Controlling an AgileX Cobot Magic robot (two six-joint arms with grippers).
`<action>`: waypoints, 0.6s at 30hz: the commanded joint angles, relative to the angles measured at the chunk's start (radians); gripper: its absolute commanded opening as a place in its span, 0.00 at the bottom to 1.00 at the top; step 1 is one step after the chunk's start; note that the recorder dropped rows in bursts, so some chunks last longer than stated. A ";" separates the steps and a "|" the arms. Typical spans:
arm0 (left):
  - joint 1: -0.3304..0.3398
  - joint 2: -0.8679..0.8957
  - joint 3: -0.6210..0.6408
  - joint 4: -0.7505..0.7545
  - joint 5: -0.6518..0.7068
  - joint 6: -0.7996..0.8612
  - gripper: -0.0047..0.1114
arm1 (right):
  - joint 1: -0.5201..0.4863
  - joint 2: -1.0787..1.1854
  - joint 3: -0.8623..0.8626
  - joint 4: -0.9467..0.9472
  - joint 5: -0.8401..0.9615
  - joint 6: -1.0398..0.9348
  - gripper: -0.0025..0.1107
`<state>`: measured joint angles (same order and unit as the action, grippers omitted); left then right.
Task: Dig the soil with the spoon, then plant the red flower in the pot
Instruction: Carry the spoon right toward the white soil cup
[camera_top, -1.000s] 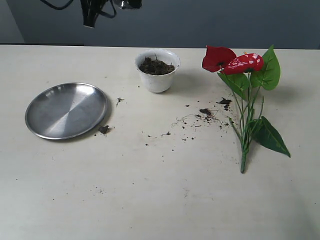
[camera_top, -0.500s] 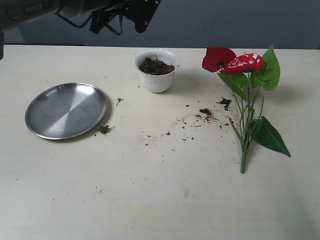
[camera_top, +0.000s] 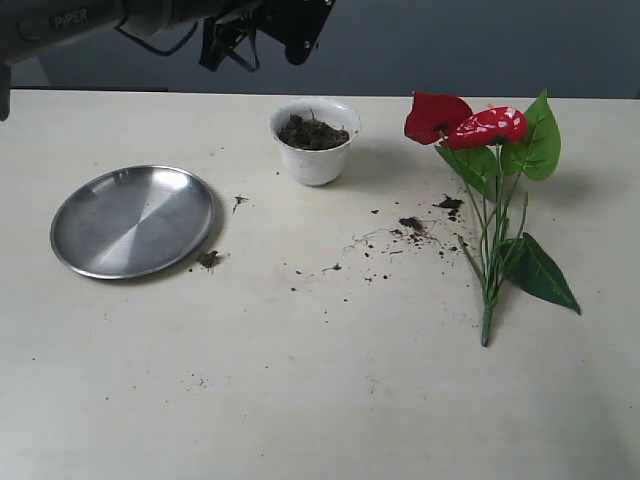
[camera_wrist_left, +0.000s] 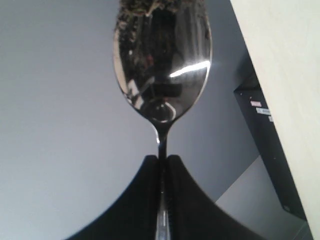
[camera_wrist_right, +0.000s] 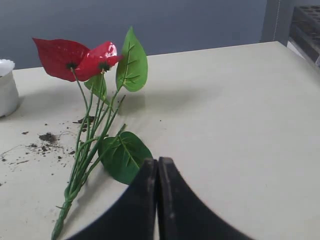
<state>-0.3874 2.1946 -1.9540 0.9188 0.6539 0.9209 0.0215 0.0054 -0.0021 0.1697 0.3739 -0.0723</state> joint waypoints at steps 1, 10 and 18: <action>-0.003 -0.005 -0.006 -0.051 -0.010 -0.005 0.05 | 0.003 -0.005 0.002 0.003 -0.010 -0.002 0.02; -0.001 -0.005 -0.006 0.019 -0.055 0.051 0.05 | 0.003 -0.005 0.002 0.003 -0.011 -0.002 0.02; -0.001 -0.005 -0.006 -0.016 -0.055 0.046 0.05 | 0.003 -0.005 0.002 0.003 -0.011 -0.002 0.02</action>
<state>-0.3874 2.1946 -1.9540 0.9177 0.6090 0.9724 0.0215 0.0054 -0.0021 0.1697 0.3739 -0.0723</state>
